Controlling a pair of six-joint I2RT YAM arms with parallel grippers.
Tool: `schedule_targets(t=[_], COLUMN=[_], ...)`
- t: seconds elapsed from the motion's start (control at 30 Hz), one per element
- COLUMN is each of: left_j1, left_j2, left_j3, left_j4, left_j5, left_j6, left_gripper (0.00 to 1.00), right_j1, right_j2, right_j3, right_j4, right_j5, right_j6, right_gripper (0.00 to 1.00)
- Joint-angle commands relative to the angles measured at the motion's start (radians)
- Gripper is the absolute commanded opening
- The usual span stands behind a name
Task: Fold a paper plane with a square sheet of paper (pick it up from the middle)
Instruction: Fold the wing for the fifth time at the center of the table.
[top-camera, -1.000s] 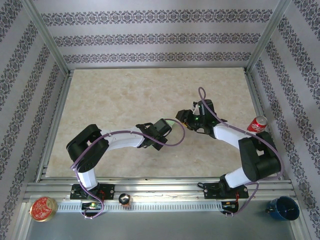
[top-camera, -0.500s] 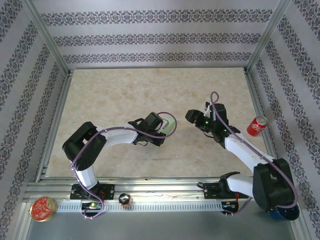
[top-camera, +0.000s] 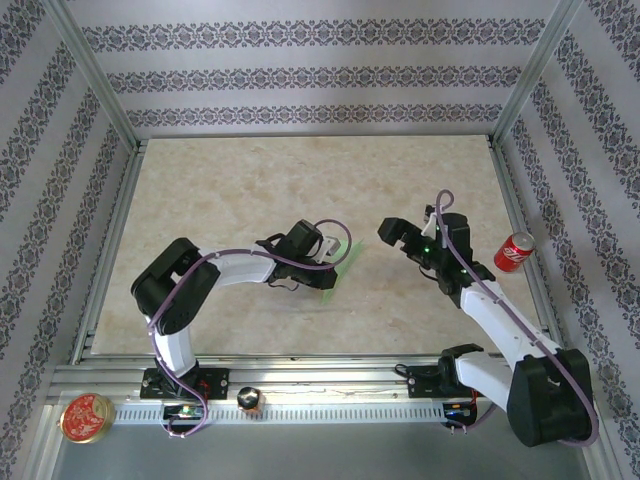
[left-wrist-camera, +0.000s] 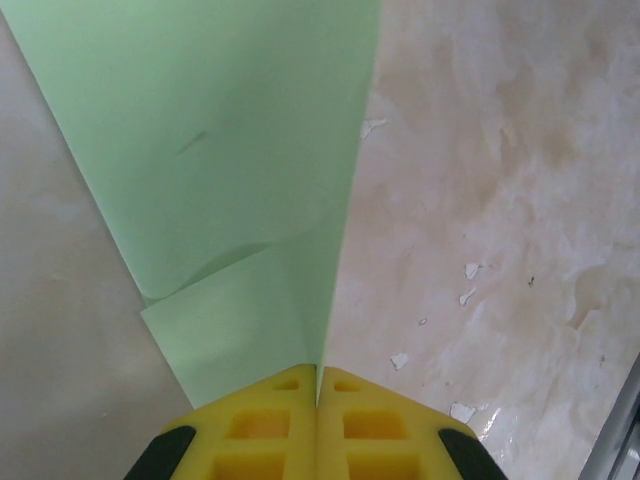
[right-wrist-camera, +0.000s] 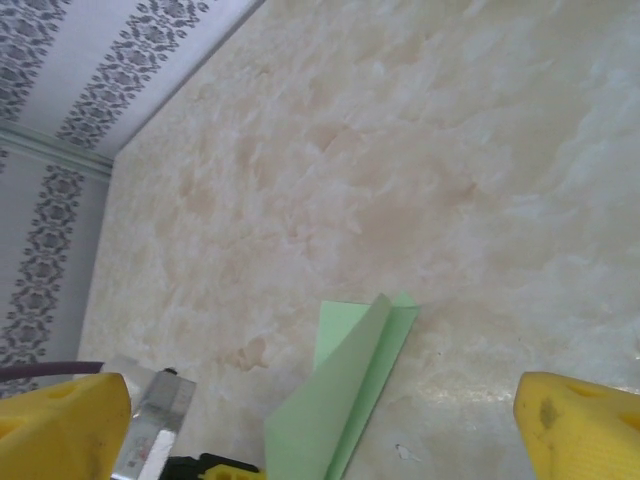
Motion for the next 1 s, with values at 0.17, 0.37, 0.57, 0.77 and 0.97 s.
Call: schedule_targets(t=[0.17,0.37,0.57,0.77,0.97], left_j1=[0.017,0.03,0.045,0.048,0.054], left_j2=[0.042,0.057,0.083,0.101,0.109], left_j3=[0.007,-0.008,-0.016,-0.018,-0.033], left_j4=[0.06,0.109,0.171,0.19,0.244], left_j5=[0.081,0.124,0.184,0.209,0.235], left_j6=[-0.043,-0.08,-0.132,-0.152,-0.193], left_gripper=[0.0,0.0,0.0,0.0,0.0], right_j1=[-0.003,0.076,0.141,0.185,0.194], right_j2=[0.119,0.222,0.327,0.399,0.471], right_j3=[-0.02,-0.019,-0.005,0.023,0.041], right_j4=[0.087,0.119,0.182,0.215,0.278], right_j5=[-0.215,-0.225,-0.223,-0.217,-0.231], right_j6=[0.044,0.035,0.055,0.062,0.093], right_gripper=[0.68,0.42,0.24,0.19,0.14])
